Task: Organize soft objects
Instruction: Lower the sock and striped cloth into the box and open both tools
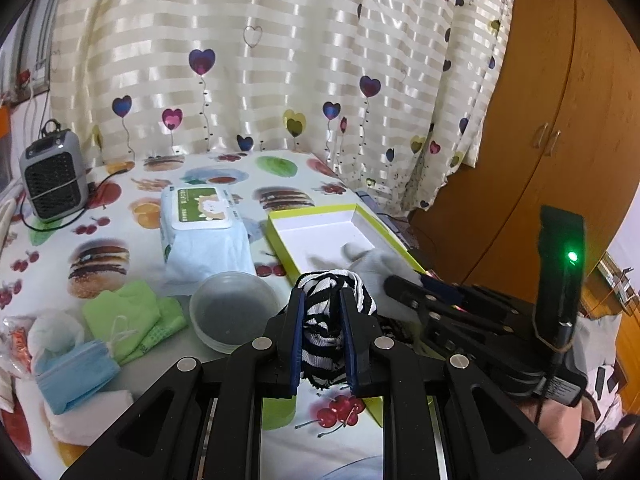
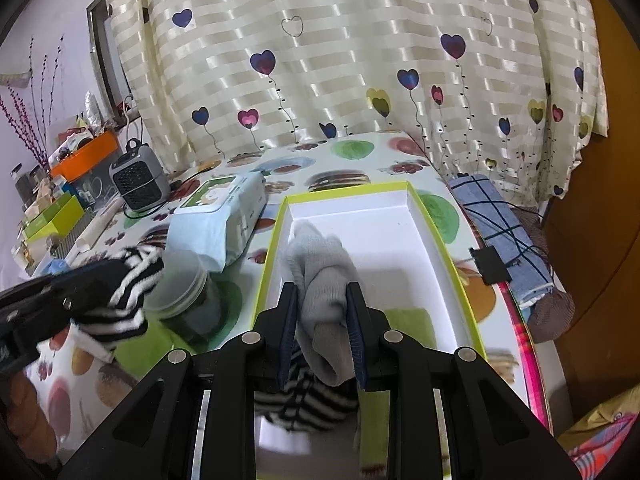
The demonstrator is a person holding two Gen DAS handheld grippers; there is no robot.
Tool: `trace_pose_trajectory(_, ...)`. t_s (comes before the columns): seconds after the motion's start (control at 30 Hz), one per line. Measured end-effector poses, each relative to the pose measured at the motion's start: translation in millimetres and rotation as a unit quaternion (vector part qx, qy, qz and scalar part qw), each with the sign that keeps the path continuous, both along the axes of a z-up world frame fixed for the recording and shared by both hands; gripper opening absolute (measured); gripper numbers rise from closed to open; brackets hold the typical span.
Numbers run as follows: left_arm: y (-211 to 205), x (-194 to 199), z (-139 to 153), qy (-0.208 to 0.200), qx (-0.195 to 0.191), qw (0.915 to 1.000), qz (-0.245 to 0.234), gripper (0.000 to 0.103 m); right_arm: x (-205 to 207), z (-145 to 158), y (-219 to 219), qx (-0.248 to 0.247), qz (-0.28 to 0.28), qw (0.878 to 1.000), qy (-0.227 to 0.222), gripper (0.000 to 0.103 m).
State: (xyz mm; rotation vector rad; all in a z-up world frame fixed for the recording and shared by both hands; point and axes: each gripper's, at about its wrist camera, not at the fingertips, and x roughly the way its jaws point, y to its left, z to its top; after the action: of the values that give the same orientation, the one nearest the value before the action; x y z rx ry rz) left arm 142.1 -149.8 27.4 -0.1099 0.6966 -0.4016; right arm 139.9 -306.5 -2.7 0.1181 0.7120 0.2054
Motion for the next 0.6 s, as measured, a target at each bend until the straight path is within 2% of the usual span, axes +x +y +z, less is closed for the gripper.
trace_pose_trajectory(0.2,-7.4,7.7,-6.5,0.01,0.003,0.9999,-0.003,0.016,20.5,-13.1,-2.9,0.011,0.01,1.0,0.015,0.025)
trace_pose_trajectory(0.37,-13.9,10.6,-10.6,0.018,0.004,0.9998,-0.007,0.016,20.5,-9.7,-4.1,0.011,0.023,1.0,0.009,0.027)
trace_pose_trajectory(0.53,-20.9,8.3,-11.6,0.021,0.005,0.9996,-0.016,0.016,0.1,7.8,-18.1,0.023,0.0,0.999,-0.037,0.044)
trace_pose_trajectory(0.6,-25.0,6.3,-12.0,0.023,0.005,0.9995,-0.022,0.016,-6.0,13.2,-23.5,0.026,-0.009,0.999,-0.045,0.044)
